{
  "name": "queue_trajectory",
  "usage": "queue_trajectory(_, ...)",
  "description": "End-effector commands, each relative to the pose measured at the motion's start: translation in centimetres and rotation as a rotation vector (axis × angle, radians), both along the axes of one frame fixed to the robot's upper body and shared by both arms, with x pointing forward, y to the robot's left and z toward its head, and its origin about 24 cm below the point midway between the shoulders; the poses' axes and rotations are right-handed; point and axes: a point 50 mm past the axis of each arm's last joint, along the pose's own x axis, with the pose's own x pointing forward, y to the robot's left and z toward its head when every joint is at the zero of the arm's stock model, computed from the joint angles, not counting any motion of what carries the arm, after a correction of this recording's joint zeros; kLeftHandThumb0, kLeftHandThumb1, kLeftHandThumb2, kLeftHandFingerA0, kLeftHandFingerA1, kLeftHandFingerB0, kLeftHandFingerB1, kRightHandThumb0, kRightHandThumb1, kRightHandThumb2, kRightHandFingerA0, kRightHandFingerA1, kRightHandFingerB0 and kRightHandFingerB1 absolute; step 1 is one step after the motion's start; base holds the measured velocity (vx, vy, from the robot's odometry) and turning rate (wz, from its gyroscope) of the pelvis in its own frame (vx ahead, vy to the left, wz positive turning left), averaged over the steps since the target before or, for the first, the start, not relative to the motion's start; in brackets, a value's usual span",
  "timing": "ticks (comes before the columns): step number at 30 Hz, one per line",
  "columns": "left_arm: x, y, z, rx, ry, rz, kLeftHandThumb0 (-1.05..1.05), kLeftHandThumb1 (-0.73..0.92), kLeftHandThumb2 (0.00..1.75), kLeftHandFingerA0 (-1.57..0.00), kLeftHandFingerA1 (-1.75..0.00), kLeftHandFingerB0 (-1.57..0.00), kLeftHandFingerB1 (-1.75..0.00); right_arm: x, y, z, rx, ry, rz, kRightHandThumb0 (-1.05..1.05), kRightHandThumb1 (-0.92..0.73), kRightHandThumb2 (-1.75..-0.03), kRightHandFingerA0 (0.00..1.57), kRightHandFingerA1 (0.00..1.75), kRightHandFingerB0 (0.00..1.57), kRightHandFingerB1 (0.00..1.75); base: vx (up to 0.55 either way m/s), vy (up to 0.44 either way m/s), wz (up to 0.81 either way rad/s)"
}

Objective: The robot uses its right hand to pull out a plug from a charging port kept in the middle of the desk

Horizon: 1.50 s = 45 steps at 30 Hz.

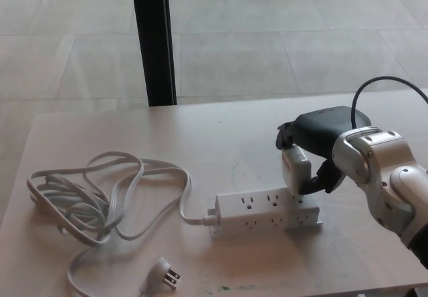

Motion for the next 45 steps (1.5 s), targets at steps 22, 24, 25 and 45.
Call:
queue_trajectory(22, -0.7, 0.7, 0.5, 0.005, -0.019, 0.018, -0.72, 0.76, 0.64, -0.79, -0.48, -0.63, -0.4, -0.2, -1.2, 1.3, 0.043, -0.038, -0.035, -0.4, -0.72, -0.77, 0.84, 1.68, 0.75, 1.12, 0.0, 0.0, 0.0)
queue_trajectory(24, -0.7, 0.7, 0.5, 0.005, -0.02, 0.02, -0.73, 0.76, 0.64, -0.78, -0.47, -0.63, -0.4, -0.2, -1.2, 1.5, 0.04, -0.04, -0.033, -0.38, -0.72, -0.79, 0.87, 1.73, 0.77, 1.18, 0.0, 0.0, 0.0)
queue_trajectory(25, -0.7, 0.6, 0.5, 0.002, -0.024, 0.024, -0.73, 0.76, 0.64, -0.78, -0.47, -0.63, -0.4, -0.2, -1.2, 1.5, 0.043, -0.041, -0.032, -0.38, -0.72, -0.79, 0.87, 1.73, 0.77, 1.18, 0.0, 0.0, 0.0)
queue_trajectory(45, -1.6, 0.8, 0.5, -0.003, -0.006, 0.005, -0.73, 0.79, 0.65, -0.75, -0.45, -0.6, -0.39, 0.8, -4.5, 5.7, 0.09, -0.106, -0.135, -0.41, -0.73, -0.8, 0.91, 1.73, 0.81, 1.07, 0.0, 0.0, 0.0)
